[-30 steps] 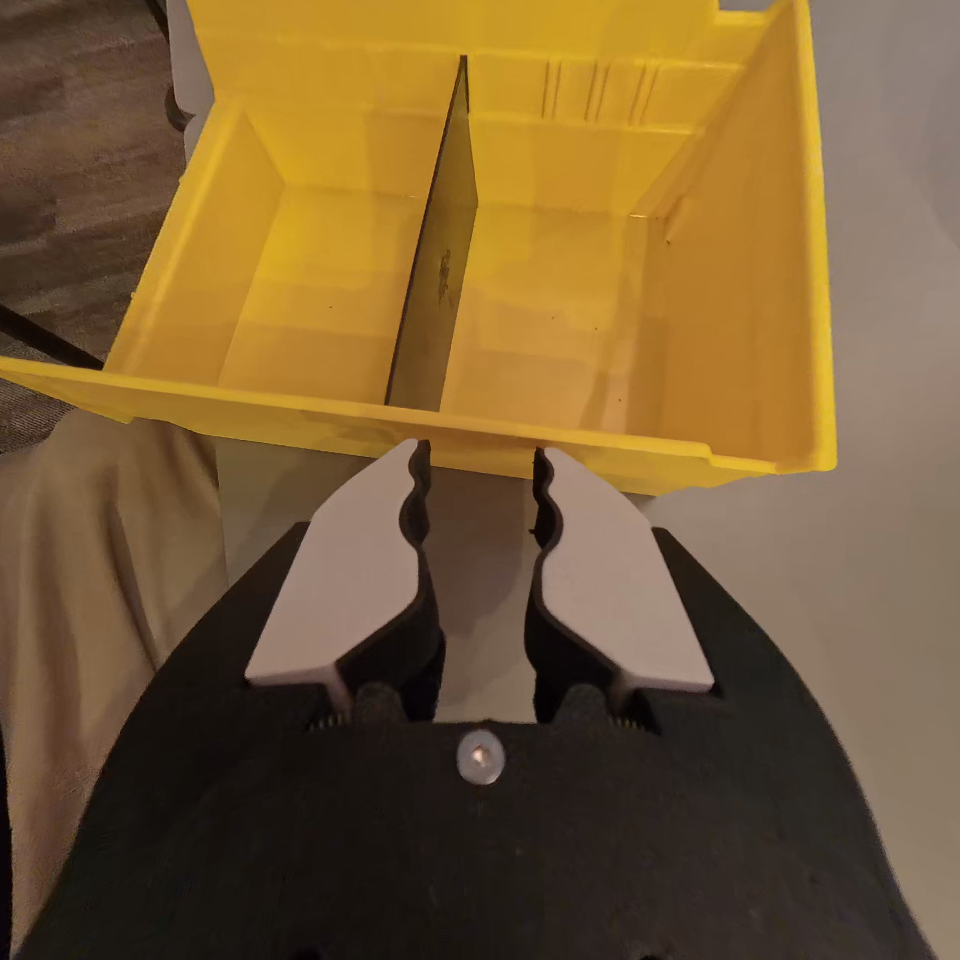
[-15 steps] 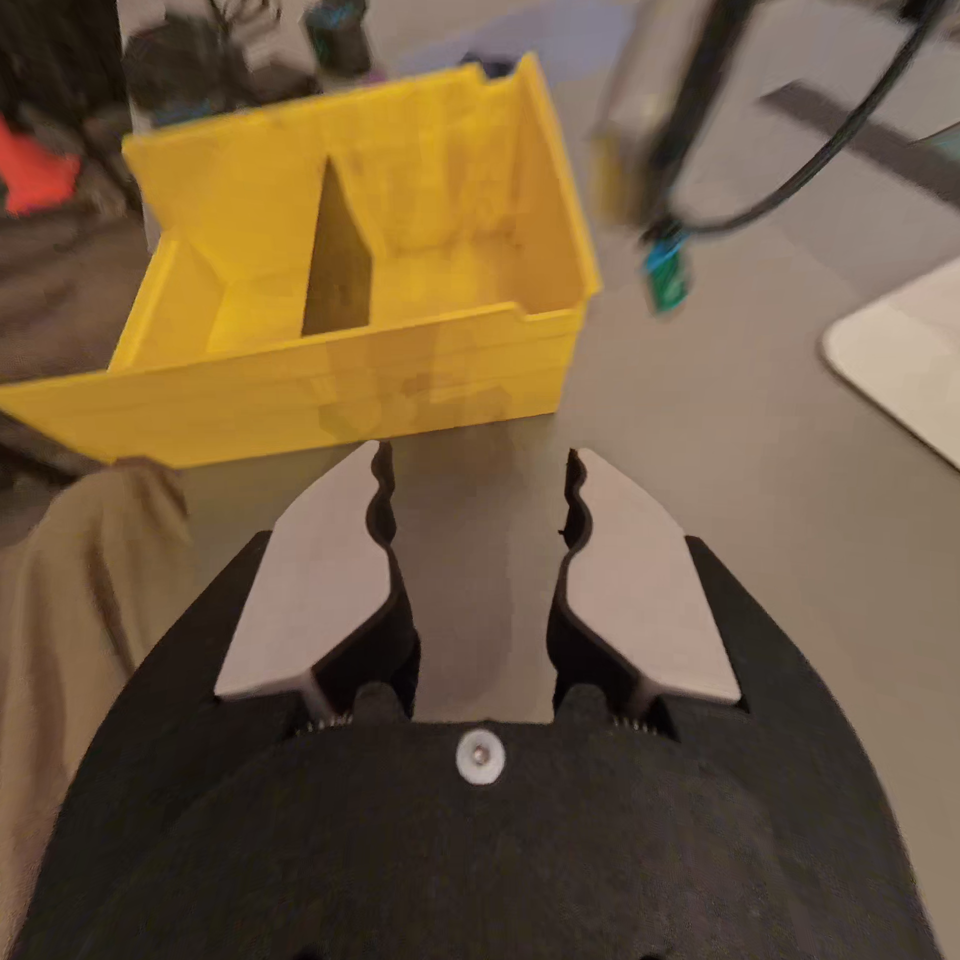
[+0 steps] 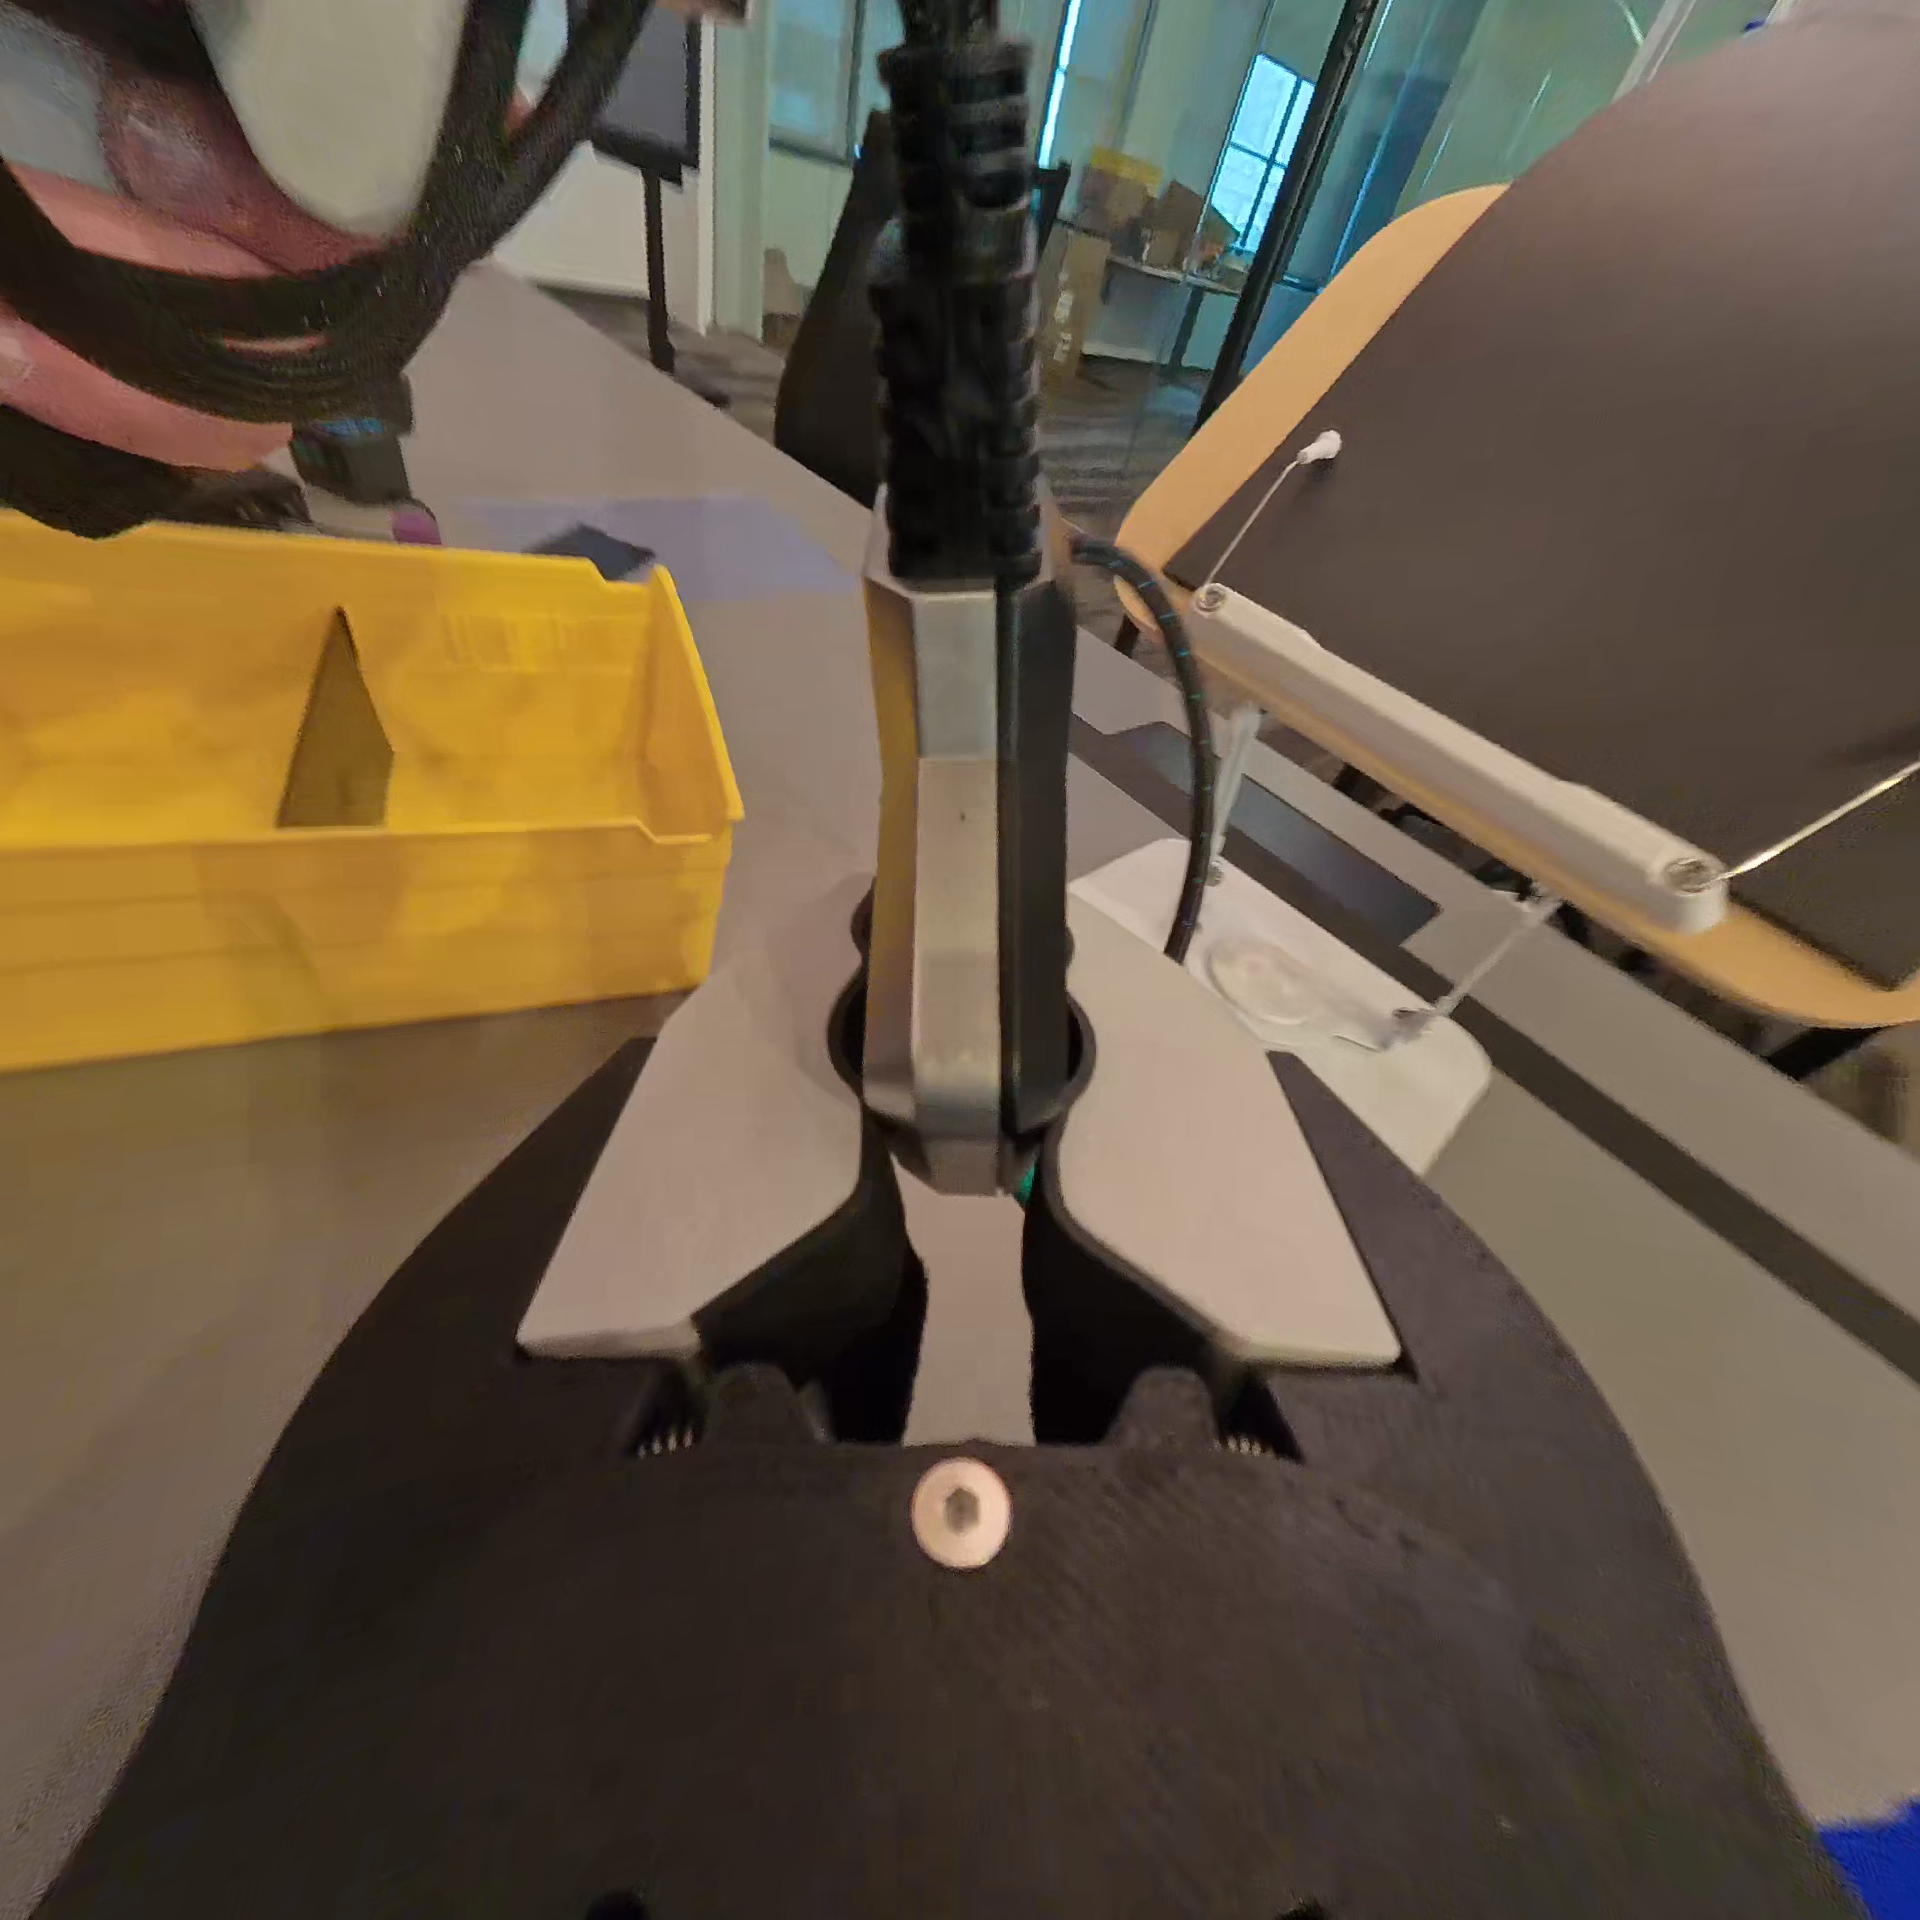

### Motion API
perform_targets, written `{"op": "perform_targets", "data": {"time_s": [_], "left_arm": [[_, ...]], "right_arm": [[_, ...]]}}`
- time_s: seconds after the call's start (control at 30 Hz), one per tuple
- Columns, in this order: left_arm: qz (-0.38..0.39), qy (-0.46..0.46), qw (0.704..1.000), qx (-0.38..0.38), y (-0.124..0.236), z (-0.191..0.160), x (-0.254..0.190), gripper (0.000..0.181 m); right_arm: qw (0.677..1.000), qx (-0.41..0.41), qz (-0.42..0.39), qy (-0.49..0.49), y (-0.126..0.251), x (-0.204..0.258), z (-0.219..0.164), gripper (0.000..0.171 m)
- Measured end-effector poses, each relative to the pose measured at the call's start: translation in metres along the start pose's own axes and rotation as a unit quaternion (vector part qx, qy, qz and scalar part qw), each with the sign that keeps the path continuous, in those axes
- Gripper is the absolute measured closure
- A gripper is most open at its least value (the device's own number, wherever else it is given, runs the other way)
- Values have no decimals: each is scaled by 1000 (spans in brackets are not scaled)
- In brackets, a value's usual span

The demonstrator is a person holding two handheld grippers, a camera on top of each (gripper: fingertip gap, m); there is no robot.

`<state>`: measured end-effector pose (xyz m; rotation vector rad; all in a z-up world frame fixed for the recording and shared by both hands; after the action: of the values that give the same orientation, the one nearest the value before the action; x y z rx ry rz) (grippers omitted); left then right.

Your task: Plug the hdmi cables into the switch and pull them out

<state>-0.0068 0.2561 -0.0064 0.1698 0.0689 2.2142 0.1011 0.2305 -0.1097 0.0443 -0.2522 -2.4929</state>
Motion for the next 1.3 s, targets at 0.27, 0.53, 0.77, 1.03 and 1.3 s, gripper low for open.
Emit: {"op": "perform_targets", "data": {"time_s": [0.27, 0.53, 0.77, 1.03, 1.3], "left_arm": [[-5, -66, 997, 31, 19, -38, 11, 138], [-56, -352, 929, 95, 24, -31, -70, 132], [-58, -423, 892, 152, 26, -42, -68, 132], [-35, -398, 844, 358, 30, -145, -5, 132], [32, -372, 807, 457, 27, -193, 45, 162]], "right_arm": [[979, 117, -86, 142, 30, -13, -8, 151], [954, 194, -89, 211, 41, -11, -37, 151], [935, 238, -99, 244, 44, -15, -52, 151], [935, 256, -99, 224, 42, -24, -63, 151], [934, 259, -95, 229, 40, -21, -66, 151]]}}
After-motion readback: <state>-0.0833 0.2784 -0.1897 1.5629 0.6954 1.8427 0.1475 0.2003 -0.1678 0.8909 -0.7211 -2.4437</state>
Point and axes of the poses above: each gripper's, where its closed fingertips meet, y back along the fingers, z out of its top, x = y × z across the jaws, the point moved 2 cm from there along y, back along the fingers, and after that the axes turned 14 degrees about -y, right-handed, at the moved point
